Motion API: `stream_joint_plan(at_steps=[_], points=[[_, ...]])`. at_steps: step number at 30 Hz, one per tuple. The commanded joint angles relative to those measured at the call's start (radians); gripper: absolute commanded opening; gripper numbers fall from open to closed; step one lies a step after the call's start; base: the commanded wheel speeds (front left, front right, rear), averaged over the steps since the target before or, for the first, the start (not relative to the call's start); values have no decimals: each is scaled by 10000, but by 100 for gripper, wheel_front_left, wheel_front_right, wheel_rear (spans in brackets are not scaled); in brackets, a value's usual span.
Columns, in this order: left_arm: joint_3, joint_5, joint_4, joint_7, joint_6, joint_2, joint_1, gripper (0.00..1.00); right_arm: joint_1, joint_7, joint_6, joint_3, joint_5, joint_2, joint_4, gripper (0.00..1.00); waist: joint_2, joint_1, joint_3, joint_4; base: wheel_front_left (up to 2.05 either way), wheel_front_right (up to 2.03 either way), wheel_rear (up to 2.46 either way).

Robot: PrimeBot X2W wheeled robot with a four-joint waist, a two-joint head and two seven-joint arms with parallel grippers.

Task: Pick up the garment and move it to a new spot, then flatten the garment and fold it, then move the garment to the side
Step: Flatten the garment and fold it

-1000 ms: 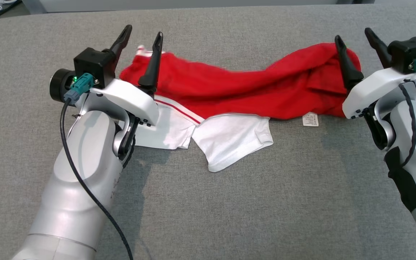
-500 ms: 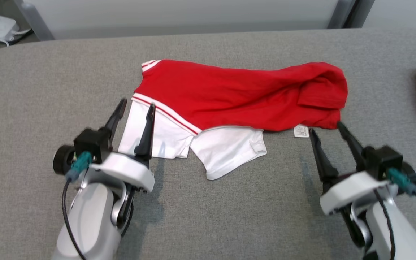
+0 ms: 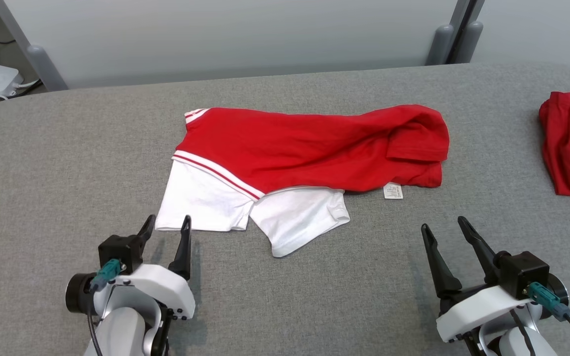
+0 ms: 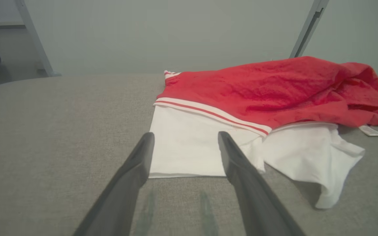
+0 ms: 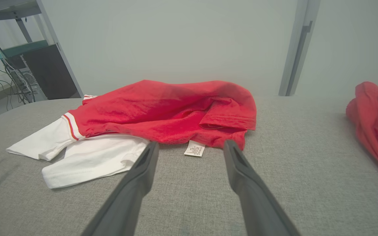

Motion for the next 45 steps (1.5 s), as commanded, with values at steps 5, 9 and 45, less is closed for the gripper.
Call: stream_joint_plan(at_steps=[5, 9, 45], points=[[387, -173, 1112, 479, 135, 271, -1177, 100, -80, -133, 31, 324, 16, -78, -374, 100, 0, 0, 181, -84, 0, 0, 0], [457, -184, 2057, 736, 343, 442, -1790, 100, -186, -133, 31, 516, 105, -99, -427, 100, 0, 0, 351, -231, 0, 0, 0], [294, -702, 3674, -97, 74, 421, -2907, 0, -1309, -133, 31, 555, -13, -542, 684, 100, 0, 0, 570, 73, 0, 0, 0]])
